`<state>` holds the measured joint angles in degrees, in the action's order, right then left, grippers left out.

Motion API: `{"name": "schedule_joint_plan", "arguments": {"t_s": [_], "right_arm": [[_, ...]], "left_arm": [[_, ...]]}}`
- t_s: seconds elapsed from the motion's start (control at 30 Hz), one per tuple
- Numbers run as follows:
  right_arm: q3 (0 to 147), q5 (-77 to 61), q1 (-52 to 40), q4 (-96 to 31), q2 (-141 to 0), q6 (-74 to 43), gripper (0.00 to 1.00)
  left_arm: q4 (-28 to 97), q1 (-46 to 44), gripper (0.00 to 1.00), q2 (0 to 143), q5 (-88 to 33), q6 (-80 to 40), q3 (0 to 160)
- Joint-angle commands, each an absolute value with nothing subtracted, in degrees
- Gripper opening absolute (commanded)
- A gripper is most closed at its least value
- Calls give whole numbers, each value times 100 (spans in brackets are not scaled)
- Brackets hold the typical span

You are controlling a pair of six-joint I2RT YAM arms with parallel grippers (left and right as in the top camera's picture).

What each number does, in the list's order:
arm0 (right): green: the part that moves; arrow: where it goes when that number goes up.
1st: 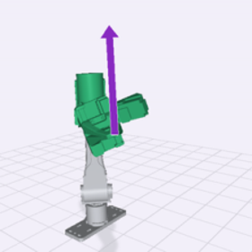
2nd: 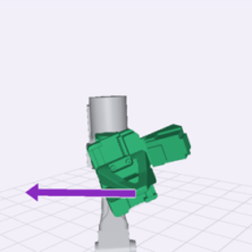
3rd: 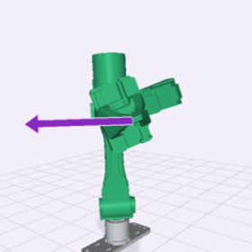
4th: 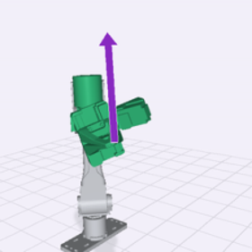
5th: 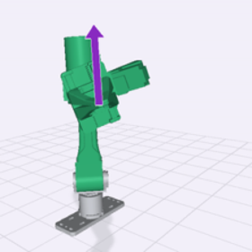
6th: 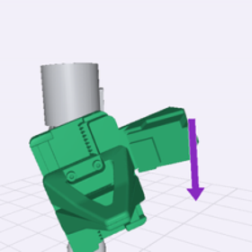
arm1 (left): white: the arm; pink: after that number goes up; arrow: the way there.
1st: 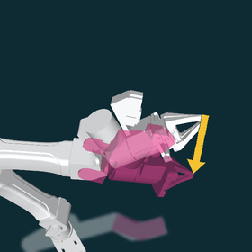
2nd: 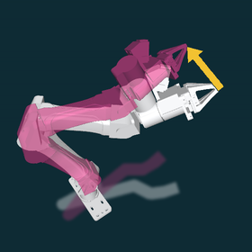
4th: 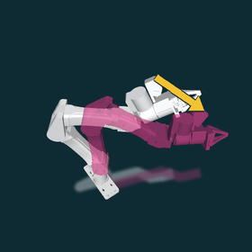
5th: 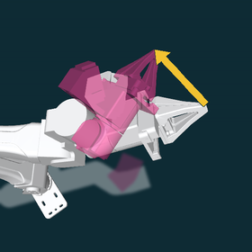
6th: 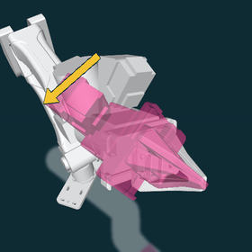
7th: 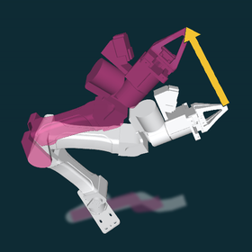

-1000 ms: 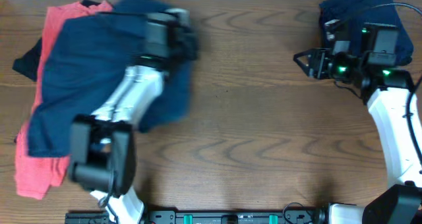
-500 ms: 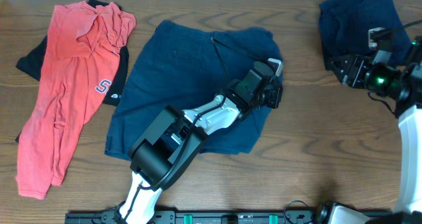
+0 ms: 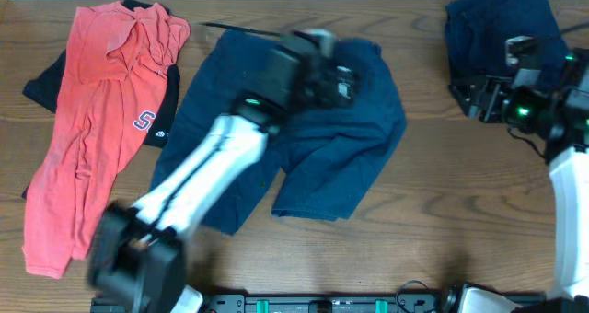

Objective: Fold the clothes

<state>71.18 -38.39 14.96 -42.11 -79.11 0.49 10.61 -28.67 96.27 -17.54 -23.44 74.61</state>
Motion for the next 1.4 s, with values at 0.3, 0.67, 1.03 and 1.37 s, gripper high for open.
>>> {"name": "schedule_joint_plan", "arguments": {"t_s": [0.3,0.67,1.03,1.37], "right_arm": [[7190,-1625,-283,-6007,-8449,-668,85],[6132,-1479,-1767,-6145,-8449,-1844,74],[4427,-1479,-2921,-3857,-8458,-2432,61],[4062,-1503,-3144,-2742,-8995,-2600,58]], "left_arm": [[3983,-1675,98,9356,-1557,-1330,7487],[4217,-1424,98,9421,-1039,-1332,7422],[4219,-1415,98,9421,-934,-1332,7422],[4259,-1415,98,9424,-934,-1332,7422]]}}
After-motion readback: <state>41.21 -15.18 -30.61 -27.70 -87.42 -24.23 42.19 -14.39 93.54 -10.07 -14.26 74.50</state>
